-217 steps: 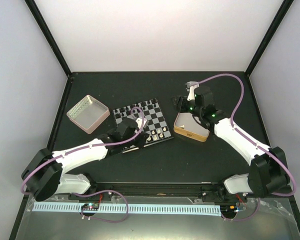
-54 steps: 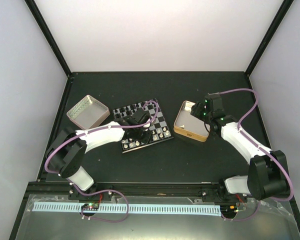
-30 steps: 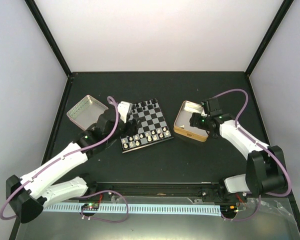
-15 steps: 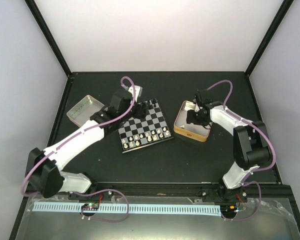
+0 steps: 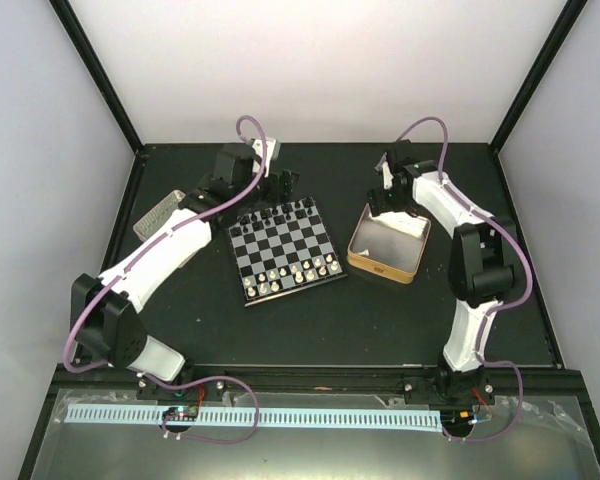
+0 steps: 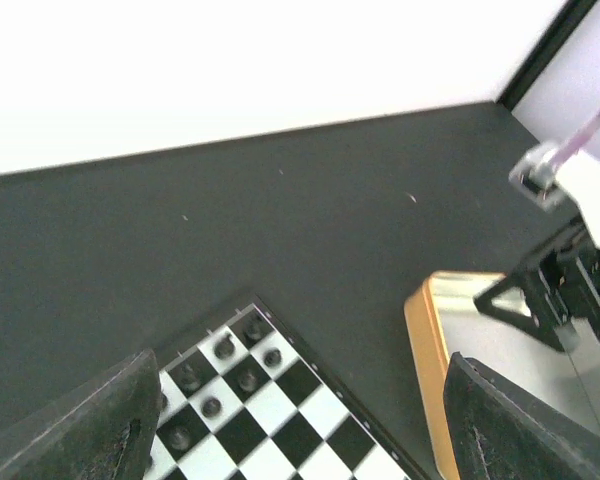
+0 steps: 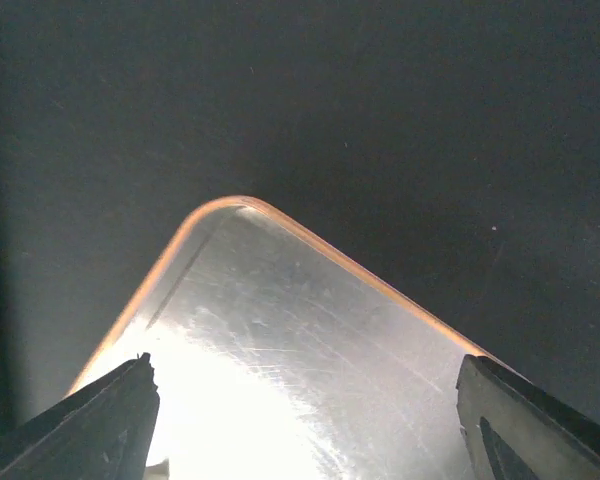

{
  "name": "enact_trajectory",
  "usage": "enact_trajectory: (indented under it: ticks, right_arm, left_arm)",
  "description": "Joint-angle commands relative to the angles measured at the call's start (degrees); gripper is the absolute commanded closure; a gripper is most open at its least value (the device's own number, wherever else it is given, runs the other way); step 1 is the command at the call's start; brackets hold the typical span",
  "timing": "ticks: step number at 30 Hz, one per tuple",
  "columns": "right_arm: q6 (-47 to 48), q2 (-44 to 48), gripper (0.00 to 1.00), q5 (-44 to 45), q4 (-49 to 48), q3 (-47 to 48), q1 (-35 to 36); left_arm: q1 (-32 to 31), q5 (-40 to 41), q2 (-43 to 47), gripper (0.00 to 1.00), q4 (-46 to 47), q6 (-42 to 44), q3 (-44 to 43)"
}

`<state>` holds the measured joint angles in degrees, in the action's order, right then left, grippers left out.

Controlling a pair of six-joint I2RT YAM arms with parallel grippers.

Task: Set up the chess pieces on the board
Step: Adjust the storage box at the center of the board.

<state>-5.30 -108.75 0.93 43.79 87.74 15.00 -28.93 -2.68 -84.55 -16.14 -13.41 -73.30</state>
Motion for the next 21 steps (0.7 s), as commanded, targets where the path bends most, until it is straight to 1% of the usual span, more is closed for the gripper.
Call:
enact_trajectory:
  ticks: [1,6,10,12,15,18,21]
  right_arm:
    - [9.8,-5.3,0.19,-1.8,6.5,3.4,-2.4]
    - [12.8,-9.5,0.27,-1.3,8.0,8.0,-4.2]
    - [13.7,-12.3,0.36,0.3,8.9,10.1,-4.3]
    - [13.4,-13.1,0.39,1.7,9.1,10.8,-4.5]
    - [12.9,-13.0,0.40,2.8,8.0,10.5,-4.5]
    - [12.2,-13.7,0.47,4.2,8.1,10.5,-4.5]
    - [10.6,-13.6,0.59,5.9,7.2,9.0,-4.8]
  left_arm:
    - [2.4,-1.7,-1.2,0.21,-0.1,3.5,-4.7]
    - [3.4,-2.5,-2.7,0.22,1.4,4.5,-5.3]
    - [4.2,-3.0,-5.2,0.24,1.5,5.2,-7.6]
    - [4.5,-3.2,-6.2,0.24,1.2,5.1,-9.1]
    - [4.7,-3.9,-7.1,0.25,2.3,5.0,-9.5]
    - [5.0,-4.1,-8.0,0.27,1.6,5.1,-10.5]
    - [5.1,-4.4,-8.1,0.28,2.0,4.9,-10.5]
